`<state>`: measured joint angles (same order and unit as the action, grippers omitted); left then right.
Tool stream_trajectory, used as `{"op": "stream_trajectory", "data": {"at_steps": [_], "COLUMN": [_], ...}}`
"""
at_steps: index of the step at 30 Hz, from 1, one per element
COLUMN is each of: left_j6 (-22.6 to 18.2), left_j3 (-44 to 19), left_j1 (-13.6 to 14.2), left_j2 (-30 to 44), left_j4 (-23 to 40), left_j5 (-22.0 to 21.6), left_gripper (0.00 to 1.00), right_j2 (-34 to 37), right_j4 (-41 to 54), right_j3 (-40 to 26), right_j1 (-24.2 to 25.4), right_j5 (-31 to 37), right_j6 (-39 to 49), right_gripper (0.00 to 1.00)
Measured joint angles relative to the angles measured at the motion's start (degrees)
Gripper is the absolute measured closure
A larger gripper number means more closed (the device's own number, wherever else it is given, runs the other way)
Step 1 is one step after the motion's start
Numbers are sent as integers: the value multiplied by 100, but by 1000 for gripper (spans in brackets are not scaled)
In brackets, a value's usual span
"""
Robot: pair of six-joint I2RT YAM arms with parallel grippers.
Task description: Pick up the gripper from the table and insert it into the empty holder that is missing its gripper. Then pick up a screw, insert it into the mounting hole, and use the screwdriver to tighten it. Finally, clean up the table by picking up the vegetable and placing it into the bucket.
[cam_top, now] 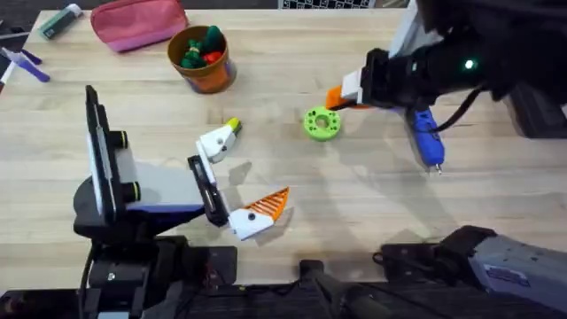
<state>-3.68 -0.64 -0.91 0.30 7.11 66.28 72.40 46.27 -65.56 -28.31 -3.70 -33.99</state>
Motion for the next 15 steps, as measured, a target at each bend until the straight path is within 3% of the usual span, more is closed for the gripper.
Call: {"op": "stream_trajectory", "data": {"at_steps": [15], "left_j6": [2], "left_j3": [0], "left_j1": [0], "left_j2": [0], "left_j4": [0], "left_j5": [0], "left_gripper": [15], "right_j2": [-221], "right_j4": [-4639], "right_j3": [1892], "right_j1": [413], "right_j5": [-3366], "right_j6": [-28], "right_gripper": [990]}}
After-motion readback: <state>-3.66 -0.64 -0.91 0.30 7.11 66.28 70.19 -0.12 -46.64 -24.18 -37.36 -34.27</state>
